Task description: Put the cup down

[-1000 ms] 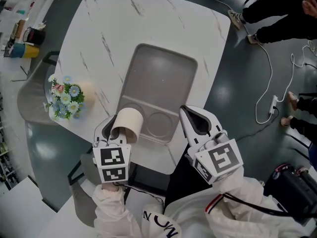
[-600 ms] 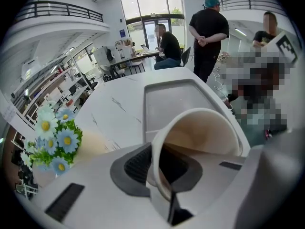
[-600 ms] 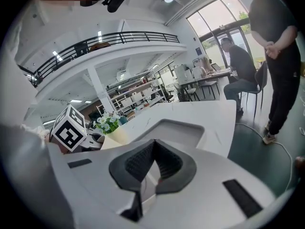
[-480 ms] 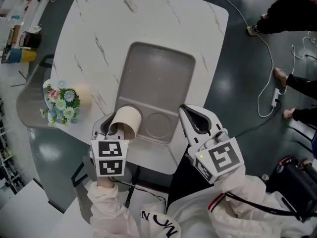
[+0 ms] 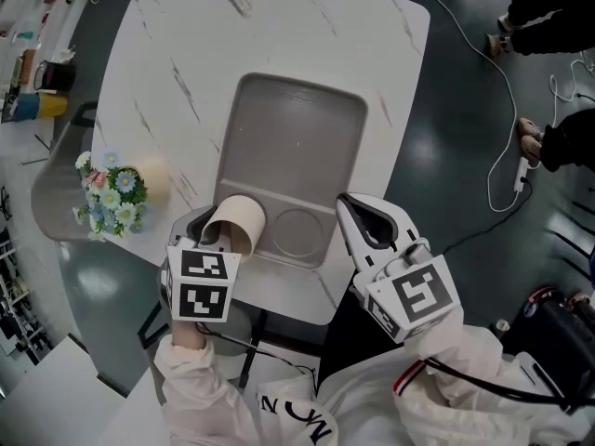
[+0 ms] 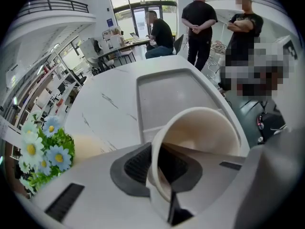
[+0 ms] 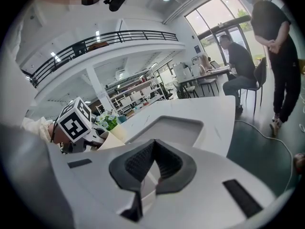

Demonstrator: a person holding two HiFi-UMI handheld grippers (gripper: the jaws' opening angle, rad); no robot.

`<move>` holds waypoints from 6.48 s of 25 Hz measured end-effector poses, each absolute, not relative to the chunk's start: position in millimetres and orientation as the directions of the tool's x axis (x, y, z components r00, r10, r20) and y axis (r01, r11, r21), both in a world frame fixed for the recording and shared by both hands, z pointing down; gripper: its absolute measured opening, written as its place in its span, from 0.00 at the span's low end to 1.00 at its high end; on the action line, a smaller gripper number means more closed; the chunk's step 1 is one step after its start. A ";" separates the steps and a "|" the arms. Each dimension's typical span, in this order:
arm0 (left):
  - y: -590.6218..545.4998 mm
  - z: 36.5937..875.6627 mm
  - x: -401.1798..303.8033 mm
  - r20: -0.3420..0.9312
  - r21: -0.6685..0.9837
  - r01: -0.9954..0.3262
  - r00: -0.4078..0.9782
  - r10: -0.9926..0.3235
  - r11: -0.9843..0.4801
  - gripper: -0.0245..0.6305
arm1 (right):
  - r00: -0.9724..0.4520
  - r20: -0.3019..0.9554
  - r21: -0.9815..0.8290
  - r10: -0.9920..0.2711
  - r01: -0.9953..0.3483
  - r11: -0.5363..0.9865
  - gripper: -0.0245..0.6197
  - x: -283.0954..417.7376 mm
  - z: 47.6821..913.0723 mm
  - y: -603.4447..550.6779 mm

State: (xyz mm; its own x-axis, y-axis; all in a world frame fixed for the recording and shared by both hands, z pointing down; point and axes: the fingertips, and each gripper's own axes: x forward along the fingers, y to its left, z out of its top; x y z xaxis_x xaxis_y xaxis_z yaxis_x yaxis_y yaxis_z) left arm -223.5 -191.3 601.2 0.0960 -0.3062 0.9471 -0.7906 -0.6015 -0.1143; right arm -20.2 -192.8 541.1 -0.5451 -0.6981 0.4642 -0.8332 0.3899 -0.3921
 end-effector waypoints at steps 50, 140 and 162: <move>-192.8 614.4 -222.8 0.987 -0.091 -0.734 0.022 -0.157 -0.673 0.11 | -0.572 0.434 -0.421 -0.696 -0.812 0.404 0.05 -38.9 538.6 -205.3; -31.3 322.4 -219.9 0.460 -0.068 -0.992 0.064 -0.886 -0.107 0.05 | -0.714 0.247 -0.246 -0.655 -0.700 0.670 0.05 -66.0 288.1 -63.2; -5.7 291.8 -210.7 0.356 -0.058 -0.998 0.010 -0.934 -0.033 0.05 | -0.723 0.206 -0.236 -0.659 -0.690 0.684 0.04 -68.7 265.6 -51.1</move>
State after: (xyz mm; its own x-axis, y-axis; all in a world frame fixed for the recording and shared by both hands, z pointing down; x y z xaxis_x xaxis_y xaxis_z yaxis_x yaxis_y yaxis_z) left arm -210.7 -5.7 291.8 0.0099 -0.9344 0.3560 -0.9978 -0.0325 -0.0576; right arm -68.7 -51.1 265.6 -0.7232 -0.6591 0.2063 -0.6905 0.6837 -0.2362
